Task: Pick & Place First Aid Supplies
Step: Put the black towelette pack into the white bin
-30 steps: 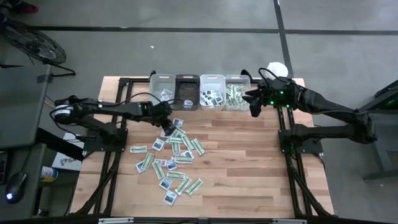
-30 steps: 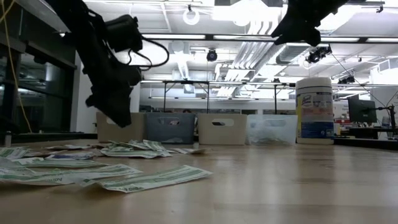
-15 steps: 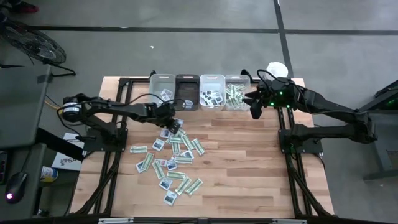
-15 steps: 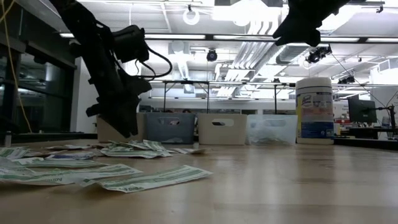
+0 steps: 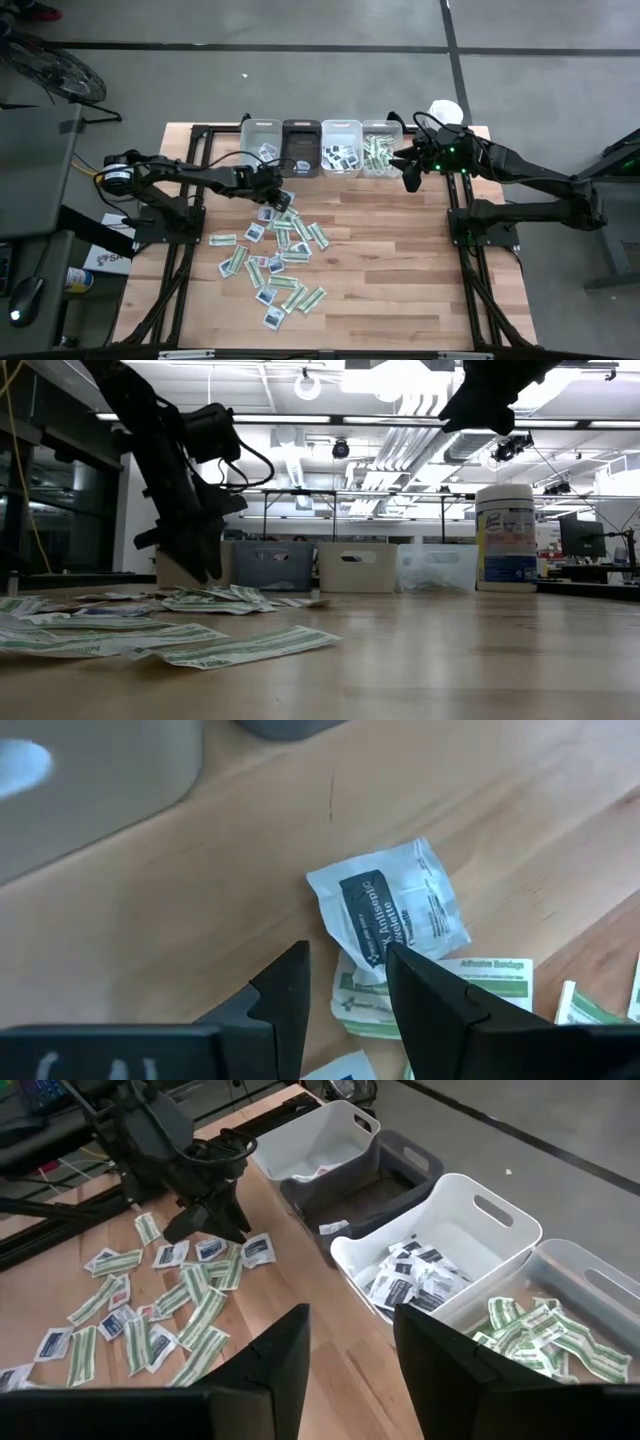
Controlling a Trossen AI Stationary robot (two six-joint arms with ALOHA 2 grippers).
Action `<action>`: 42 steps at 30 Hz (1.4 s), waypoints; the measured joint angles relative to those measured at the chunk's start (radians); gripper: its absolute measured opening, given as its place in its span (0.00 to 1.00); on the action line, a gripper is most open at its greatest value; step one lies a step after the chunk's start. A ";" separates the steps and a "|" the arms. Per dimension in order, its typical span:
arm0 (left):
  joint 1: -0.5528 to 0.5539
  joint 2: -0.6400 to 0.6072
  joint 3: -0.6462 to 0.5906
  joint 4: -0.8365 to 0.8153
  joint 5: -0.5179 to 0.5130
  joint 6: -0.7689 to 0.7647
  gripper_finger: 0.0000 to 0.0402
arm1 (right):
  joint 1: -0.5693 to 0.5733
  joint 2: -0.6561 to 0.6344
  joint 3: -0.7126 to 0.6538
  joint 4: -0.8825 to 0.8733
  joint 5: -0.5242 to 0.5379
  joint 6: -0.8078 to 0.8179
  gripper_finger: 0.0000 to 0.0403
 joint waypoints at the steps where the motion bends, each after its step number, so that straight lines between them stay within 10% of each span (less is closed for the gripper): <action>1: 0.000 0.006 0.000 0.000 0.005 -0.003 0.32 | 0.000 0.000 0.000 0.000 0.000 0.000 0.35; 33: 0.000 0.083 0.000 0.106 0.006 -0.051 0.32 | 0.000 0.000 0.000 -0.027 -0.025 0.000 0.35; 42: 0.000 0.084 0.000 0.112 0.005 -0.048 0.13 | 0.000 0.000 0.000 -0.054 -0.024 0.000 0.35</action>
